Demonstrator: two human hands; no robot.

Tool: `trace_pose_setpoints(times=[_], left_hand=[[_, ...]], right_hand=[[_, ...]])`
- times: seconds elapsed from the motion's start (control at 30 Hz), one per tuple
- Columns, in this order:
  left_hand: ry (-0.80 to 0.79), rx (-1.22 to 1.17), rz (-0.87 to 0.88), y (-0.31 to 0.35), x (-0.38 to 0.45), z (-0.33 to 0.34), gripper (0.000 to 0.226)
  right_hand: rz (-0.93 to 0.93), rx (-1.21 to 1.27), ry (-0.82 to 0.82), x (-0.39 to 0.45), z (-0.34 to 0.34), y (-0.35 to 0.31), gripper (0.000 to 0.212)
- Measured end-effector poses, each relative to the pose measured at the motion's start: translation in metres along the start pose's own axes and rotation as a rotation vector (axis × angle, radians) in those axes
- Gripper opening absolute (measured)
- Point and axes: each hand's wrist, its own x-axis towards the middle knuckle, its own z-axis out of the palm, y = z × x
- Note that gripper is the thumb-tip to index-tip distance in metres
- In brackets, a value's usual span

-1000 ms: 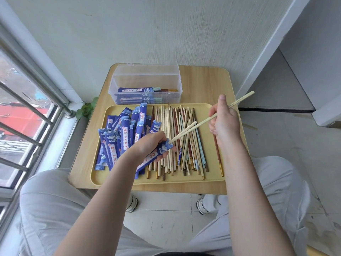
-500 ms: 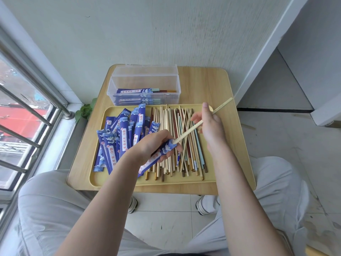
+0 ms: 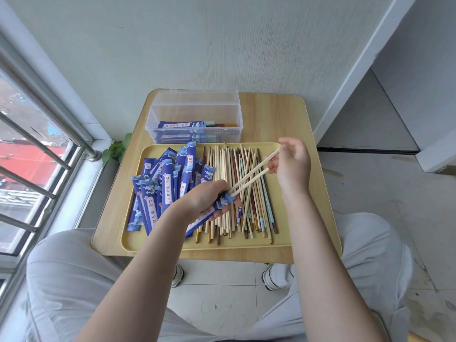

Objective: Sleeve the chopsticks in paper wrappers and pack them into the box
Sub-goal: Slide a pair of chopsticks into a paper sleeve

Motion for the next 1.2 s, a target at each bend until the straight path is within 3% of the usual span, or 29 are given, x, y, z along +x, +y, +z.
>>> trace_pose_setpoints(times=[0.27, 0.47, 0.6, 0.73, 0.8, 0.9, 1.0, 1.1, 1.2], left_hand=[[0.204, -0.175, -0.033, 0.008, 0.002, 0.0, 0.042], [0.28, -0.167, -0.002, 0.021, -0.002, -0.004, 0.033], [0.373, -0.011, 0.113, 0.041, -0.005, -0.021, 0.014], [0.502, 0.34, 0.202, 0.073, 0.008, -0.059, 0.011], [0.618, 0.519, 0.269, 0.089, 0.018, -0.074, 0.011], [0.888, 0.595, 0.38, 0.099, 0.033, -0.092, 0.032], [1.135, 0.609, 0.333, 0.081, 0.042, -0.11, 0.044], [1.089, 0.645, 0.174, 0.054, 0.051, -0.121, 0.051], [0.979, 0.66, 0.129, 0.036, 0.058, -0.12, 0.054]], right_hand=[[0.007, -0.039, -0.23, -0.012, 0.022, 0.005, 0.027], [0.04, 0.027, -0.247, -0.002, 0.026, -0.003, 0.009], [0.11, 0.068, -0.335, 0.014, 0.023, -0.02, 0.008], [0.173, 0.081, -0.414, 0.04, 0.028, -0.039, 0.01], [0.193, 0.165, -0.378, 0.05, 0.036, -0.046, 0.012], [0.217, 0.273, -0.223, 0.066, 0.053, -0.048, 0.013], [0.217, 0.3, -0.067, 0.086, 0.069, -0.042, 0.011], [0.185, 0.192, 0.025, 0.101, 0.088, -0.031, 0.01], [0.169, 0.097, 0.002, 0.102, 0.113, -0.027, 0.008]])
